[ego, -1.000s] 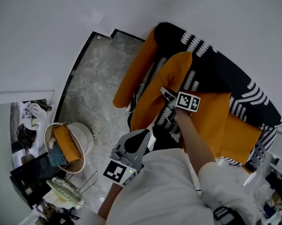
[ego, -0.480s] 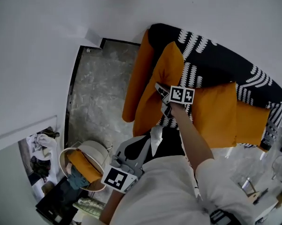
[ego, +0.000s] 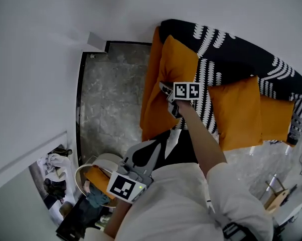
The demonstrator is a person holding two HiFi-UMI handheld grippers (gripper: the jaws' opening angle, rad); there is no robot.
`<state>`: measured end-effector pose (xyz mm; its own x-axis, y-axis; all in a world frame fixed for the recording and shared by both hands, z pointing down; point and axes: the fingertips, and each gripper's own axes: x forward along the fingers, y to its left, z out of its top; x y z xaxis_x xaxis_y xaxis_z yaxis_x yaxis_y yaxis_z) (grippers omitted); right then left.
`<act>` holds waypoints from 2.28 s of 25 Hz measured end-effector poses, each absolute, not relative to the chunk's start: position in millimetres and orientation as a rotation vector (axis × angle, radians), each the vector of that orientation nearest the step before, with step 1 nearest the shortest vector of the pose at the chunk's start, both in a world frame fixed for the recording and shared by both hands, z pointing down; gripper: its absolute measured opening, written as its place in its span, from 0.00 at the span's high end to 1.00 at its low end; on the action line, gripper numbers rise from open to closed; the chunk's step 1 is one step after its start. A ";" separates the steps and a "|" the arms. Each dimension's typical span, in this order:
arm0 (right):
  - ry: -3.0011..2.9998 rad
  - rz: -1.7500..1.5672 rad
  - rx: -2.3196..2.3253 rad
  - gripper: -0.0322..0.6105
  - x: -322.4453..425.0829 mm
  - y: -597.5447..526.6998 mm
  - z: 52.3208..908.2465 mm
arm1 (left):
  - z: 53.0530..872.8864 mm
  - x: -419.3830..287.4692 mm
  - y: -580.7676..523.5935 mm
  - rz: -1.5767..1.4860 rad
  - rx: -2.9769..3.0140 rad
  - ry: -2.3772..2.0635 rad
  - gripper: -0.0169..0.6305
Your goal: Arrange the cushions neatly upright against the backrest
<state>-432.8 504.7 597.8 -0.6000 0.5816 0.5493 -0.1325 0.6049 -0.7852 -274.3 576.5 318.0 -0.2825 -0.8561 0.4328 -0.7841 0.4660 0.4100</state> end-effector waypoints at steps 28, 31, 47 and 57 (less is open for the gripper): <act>-2.136 0.995 -0.185 0.66 -413.0 488.1 551.2 | 295.7 -275.1 583.0 -0.232 1.536 -2.115 0.95; -2.182 1.053 -0.199 0.66 -401.0 476.6 525.6 | 307.9 -274.3 570.8 -0.245 1.592 -2.047 0.95; -2.556 1.173 -0.024 0.88 -204.0 345.7 388.8 | 293.3 -178.2 436.9 -0.167 1.871 -1.781 0.95; -2.596 1.301 0.285 0.92 -16.4 251.4 393.9 | 293.0 -41.5 347.6 -0.099 2.003 -1.616 0.95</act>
